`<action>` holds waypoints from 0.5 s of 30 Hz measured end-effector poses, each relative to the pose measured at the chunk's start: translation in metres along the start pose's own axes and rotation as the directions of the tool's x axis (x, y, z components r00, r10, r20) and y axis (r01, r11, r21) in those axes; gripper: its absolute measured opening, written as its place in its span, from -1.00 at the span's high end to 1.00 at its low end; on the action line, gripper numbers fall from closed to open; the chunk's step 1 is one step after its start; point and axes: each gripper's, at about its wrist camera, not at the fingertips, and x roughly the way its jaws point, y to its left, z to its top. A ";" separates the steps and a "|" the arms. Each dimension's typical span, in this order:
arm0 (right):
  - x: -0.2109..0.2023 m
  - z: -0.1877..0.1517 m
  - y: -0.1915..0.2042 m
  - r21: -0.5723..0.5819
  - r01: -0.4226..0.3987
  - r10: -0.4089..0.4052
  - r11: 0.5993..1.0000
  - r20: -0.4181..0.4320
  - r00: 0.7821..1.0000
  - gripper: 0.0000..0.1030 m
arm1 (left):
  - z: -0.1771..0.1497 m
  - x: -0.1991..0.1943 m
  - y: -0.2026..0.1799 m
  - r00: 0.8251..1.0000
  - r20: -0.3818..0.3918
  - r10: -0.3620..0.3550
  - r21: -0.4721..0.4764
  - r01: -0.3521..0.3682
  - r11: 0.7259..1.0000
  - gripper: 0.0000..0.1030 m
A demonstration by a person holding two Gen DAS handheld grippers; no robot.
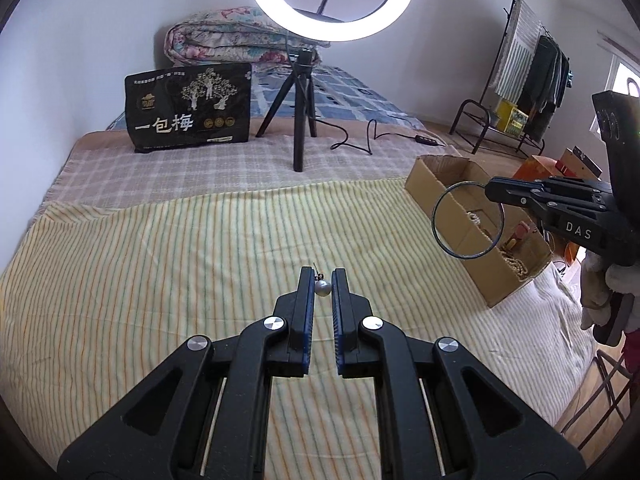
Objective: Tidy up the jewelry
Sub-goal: 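Carry the pearl with the left tool while the right tool carries the bangle to the box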
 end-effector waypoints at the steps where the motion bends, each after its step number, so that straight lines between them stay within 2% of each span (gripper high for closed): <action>1: -0.004 0.000 -0.005 0.002 0.008 -0.008 1.000 0.007 1.000 0.95 | 0.002 0.000 -0.005 1.000 0.002 -0.007 0.006 0.007 1.000 0.88; 15: -0.029 -0.007 -0.078 0.060 0.110 -0.112 0.992 0.034 0.993 0.95 | 0.032 0.028 -0.092 0.992 0.001 -0.123 0.105 0.122 0.987 0.88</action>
